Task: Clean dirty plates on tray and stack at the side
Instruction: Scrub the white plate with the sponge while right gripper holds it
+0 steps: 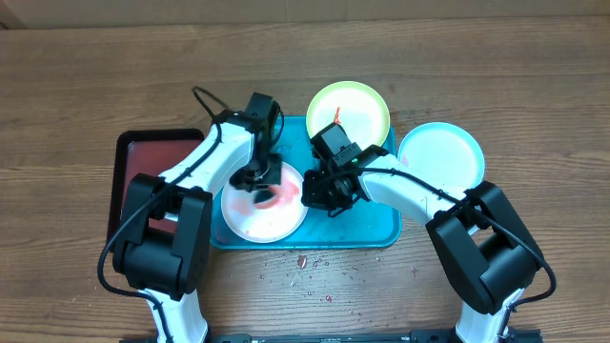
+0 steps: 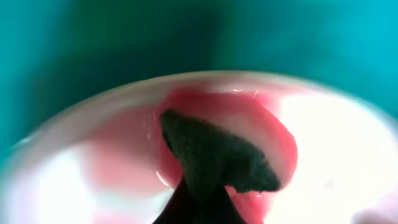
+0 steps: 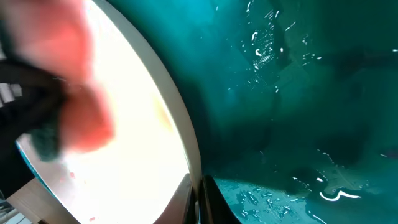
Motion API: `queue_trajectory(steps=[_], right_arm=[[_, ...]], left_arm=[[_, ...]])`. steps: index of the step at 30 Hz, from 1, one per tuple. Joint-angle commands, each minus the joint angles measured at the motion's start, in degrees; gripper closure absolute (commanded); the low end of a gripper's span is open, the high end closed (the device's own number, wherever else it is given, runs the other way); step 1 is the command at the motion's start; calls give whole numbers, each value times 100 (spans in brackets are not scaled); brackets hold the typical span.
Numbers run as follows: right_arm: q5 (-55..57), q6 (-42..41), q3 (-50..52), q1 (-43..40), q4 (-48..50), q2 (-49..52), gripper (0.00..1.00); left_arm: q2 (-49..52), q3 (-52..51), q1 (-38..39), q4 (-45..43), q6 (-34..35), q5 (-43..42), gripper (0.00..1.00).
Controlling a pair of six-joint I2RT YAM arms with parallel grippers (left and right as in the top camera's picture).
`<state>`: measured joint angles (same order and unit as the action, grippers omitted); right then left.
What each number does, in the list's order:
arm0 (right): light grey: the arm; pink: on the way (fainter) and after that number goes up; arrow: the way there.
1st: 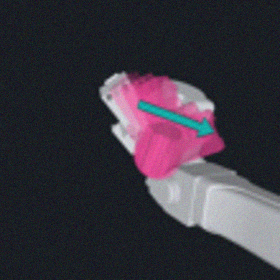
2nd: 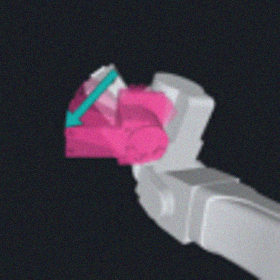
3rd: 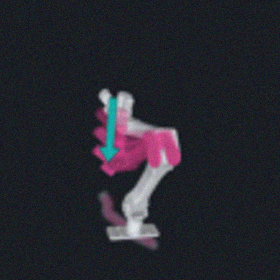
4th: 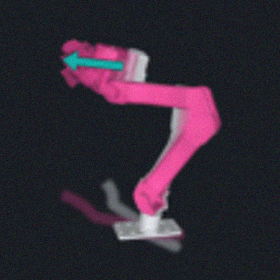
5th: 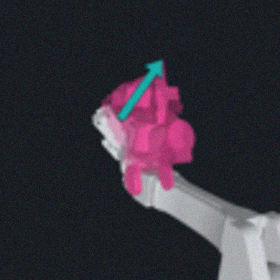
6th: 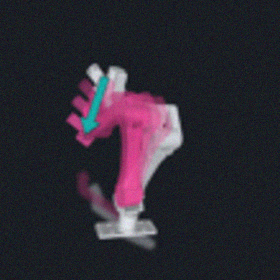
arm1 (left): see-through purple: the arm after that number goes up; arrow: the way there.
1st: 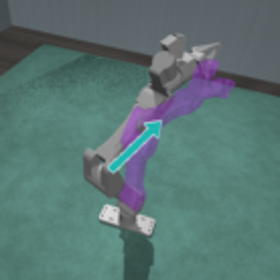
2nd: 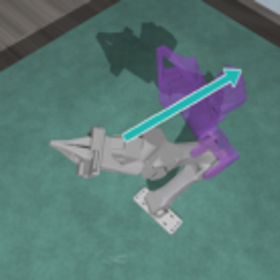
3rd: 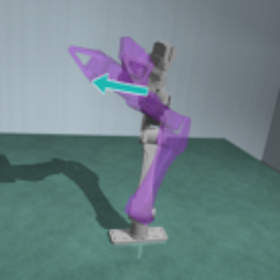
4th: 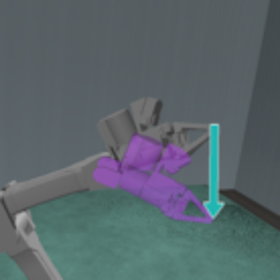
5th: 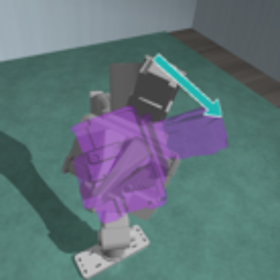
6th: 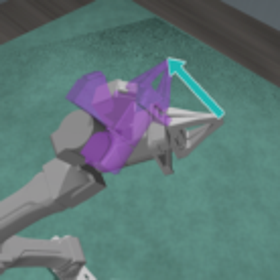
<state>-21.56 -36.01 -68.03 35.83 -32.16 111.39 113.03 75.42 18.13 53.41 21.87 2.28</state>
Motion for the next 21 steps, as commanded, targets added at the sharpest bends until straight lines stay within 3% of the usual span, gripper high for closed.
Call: queue_trajectory(steps=[1,3,5,11,13,18,20,21], right_arm=[[-33,9,-17,4,-7,-87,96],[-31,7,-17,4,11,-87,96],[-31,9,-17,4,11,-87,96],[-31,9,-17,4,13,-87,96],[-31,9,-17,4,13,-87,96],[-31,9,-17,4,11,-87,96],[-31,9,-17,4,11,-87,96],[-31,9,-17,4,11,-87,96]], left_arm=[[129,-129,-107,389,1502,1974,96],[129,-129,-107,592,1480,1882,96],[129,-129,-107,688,1014,1351,96],[129,-129,-105,798,-2382,-2420,96],[129,-129,-105,890,-3110,-3311,96],[129,-129,-107,638,-3425,-3635,96],[129,-129,-107,396,-3241,-3488,96],[129,-129,-107,203,-2796,-3071,96]])
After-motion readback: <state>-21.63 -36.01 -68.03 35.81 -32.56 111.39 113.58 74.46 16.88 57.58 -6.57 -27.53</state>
